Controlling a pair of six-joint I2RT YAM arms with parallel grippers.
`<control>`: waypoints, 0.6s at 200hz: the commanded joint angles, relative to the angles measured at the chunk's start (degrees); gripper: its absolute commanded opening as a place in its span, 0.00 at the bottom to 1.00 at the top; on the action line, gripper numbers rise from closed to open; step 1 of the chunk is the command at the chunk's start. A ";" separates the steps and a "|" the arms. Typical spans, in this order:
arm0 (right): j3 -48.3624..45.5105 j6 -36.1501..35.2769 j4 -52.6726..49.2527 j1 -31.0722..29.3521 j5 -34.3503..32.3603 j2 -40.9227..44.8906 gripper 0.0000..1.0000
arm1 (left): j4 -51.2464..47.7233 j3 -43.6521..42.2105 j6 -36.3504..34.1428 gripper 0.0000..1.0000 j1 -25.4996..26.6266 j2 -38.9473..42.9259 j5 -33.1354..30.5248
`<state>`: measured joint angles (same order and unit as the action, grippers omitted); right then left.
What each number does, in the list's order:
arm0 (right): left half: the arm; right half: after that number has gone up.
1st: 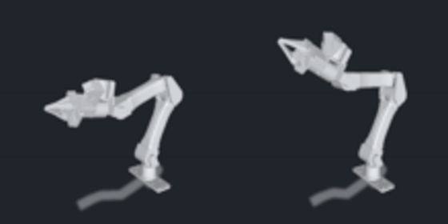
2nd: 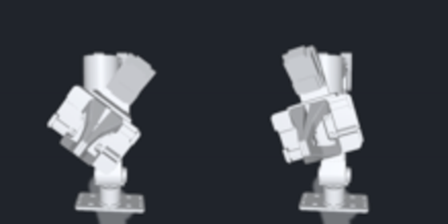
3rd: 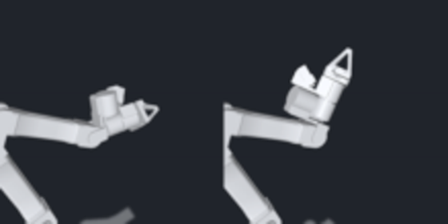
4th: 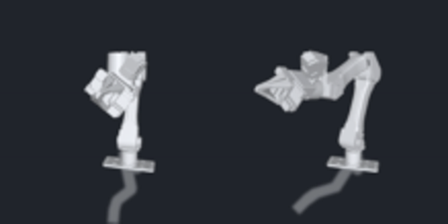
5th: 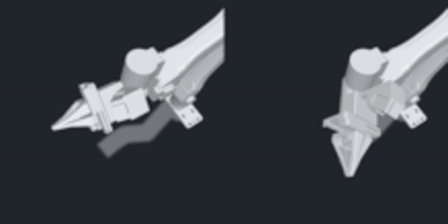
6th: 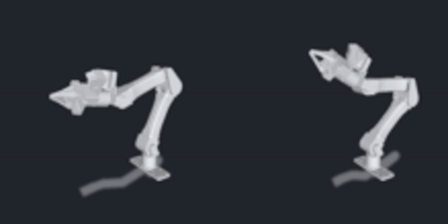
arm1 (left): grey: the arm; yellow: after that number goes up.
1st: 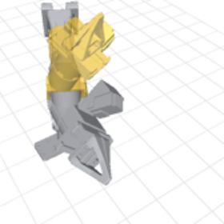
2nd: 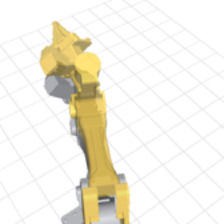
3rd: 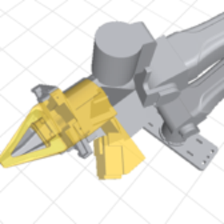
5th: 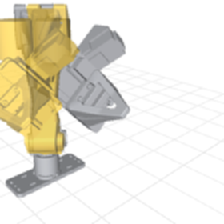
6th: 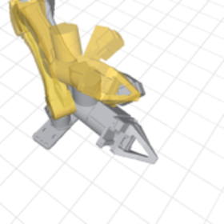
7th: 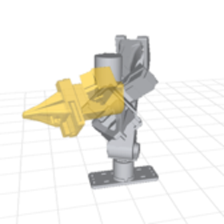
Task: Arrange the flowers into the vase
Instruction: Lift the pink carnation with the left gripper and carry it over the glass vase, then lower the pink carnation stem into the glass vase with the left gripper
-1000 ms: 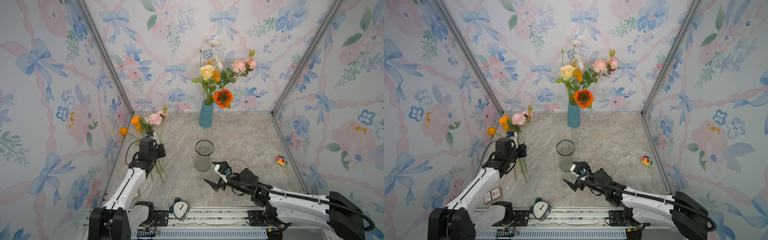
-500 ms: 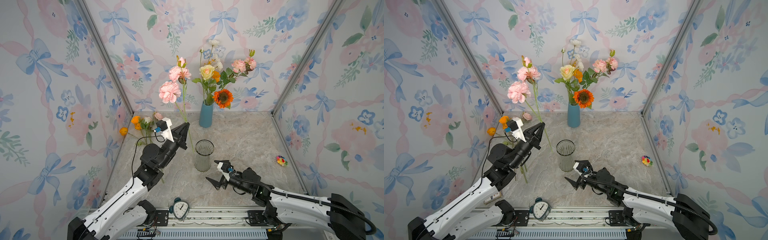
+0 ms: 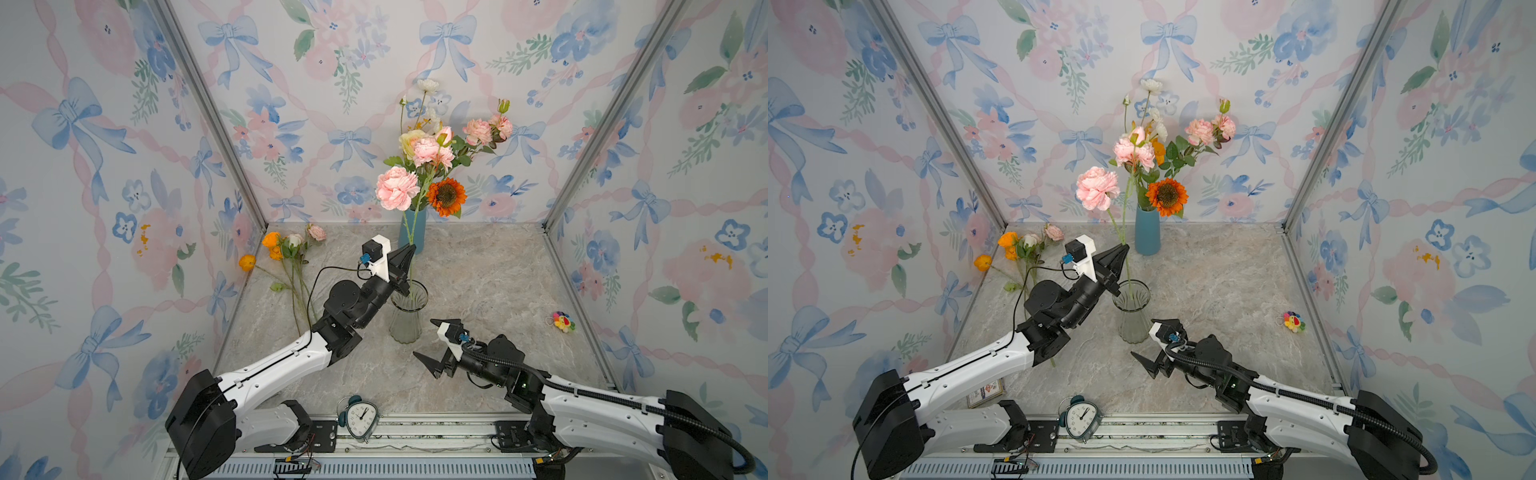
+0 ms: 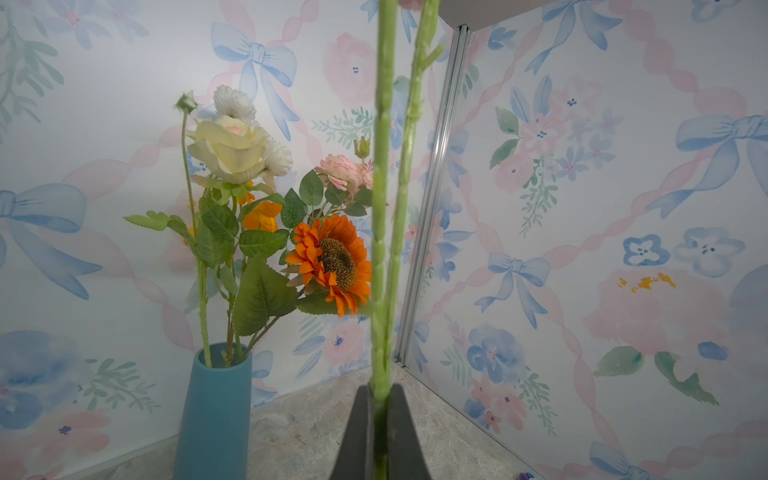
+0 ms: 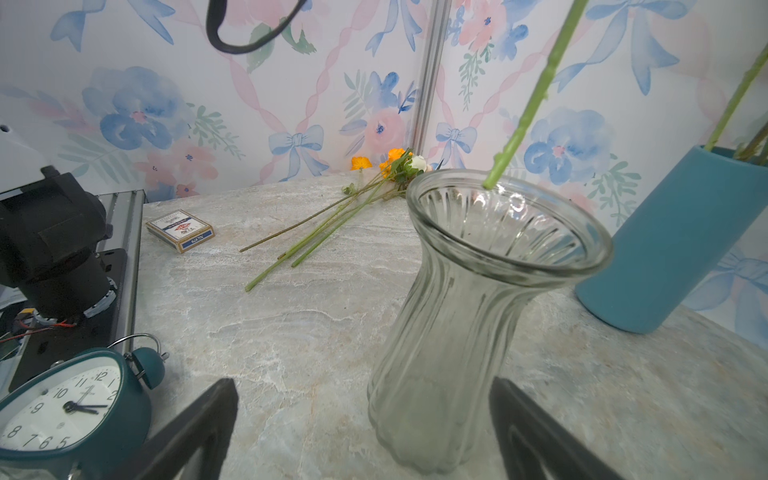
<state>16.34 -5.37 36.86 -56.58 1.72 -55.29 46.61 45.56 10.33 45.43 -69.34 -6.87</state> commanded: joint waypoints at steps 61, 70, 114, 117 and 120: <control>-0.69 0.44 0.91 1.58 0.52 -0.04 0.97 | 5.69 -8.92 -1.65 0.00 0.36 -1.37 -1.16; -0.52 0.42 1.02 1.56 0.71 -0.49 0.97 | 5.70 -9.93 -1.28 0.00 0.36 -1.09 -1.20; -0.33 0.22 0.76 1.61 0.81 -0.53 0.97 | 5.65 -13.53 0.63 0.00 0.44 -0.99 0.06; -0.34 0.25 0.77 1.56 0.73 -0.50 0.97 | 5.68 -13.74 0.78 0.00 0.45 -0.98 0.12; -0.34 0.19 0.76 1.56 0.73 -0.52 0.97 | 5.68 -13.96 0.97 0.00 0.45 -1.04 0.15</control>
<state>16.34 -5.37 36.91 -55.48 1.85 -55.88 50.15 33.36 9.65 45.43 -71.11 -7.64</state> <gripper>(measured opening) 0.969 0.049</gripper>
